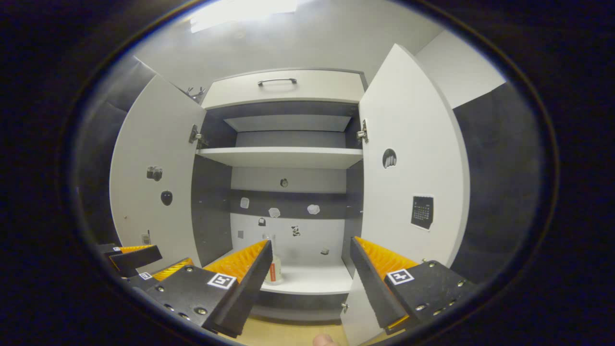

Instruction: Grasp the bottle in the cabinet with the left hand and place it on the coaster, then close the right door with the right hand and the left door with the left hand.

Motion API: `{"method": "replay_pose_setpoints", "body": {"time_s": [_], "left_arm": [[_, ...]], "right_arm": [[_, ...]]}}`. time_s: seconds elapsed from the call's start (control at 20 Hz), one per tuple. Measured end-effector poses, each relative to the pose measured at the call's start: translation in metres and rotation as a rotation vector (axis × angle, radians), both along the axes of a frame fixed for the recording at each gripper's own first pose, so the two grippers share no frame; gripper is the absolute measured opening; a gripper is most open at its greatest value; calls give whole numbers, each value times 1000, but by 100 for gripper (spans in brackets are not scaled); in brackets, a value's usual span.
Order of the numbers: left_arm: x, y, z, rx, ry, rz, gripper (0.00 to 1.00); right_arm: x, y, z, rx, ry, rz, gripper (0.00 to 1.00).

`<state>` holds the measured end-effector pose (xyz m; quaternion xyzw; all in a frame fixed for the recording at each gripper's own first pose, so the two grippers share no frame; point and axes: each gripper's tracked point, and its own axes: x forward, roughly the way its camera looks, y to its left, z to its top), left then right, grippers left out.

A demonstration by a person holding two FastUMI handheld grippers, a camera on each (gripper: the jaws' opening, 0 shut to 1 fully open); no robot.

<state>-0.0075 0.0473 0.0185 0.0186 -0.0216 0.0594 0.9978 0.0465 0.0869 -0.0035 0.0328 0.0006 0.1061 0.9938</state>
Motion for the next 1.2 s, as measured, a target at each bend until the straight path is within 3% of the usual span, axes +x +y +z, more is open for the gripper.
{"method": "replay_pose_setpoints", "body": {"time_s": [0.2,0.25,0.3,0.75,0.8,0.85,0.95,1.0,1.2], "left_arm": [[-1,9,2,5,-10,29,96],[0,10,2,7,-10,35,96],[0,11,2,9,-10,40,96],[8,12,2,9,-9,55,96],[10,11,1,9,-6,53,96],[12,9,1,8,-4,50,96],[15,7,1,7,-5,47,96],[18,6,2,5,-8,45,96],[34,4,2,-8,-19,34,96]], "right_arm": [[14,12,-3,-18,-27,26,98],[16,14,-4,-20,-33,32,93],[19,17,-5,-21,-36,38,98],[33,19,-14,-42,-28,52,98],[34,18,-13,-41,-27,51,93],[34,17,-14,-40,-27,50,98],[35,15,-14,-38,-23,48,93],[37,14,-14,-35,-23,45,98],[43,9,-13,-36,-29,32,98]]}}
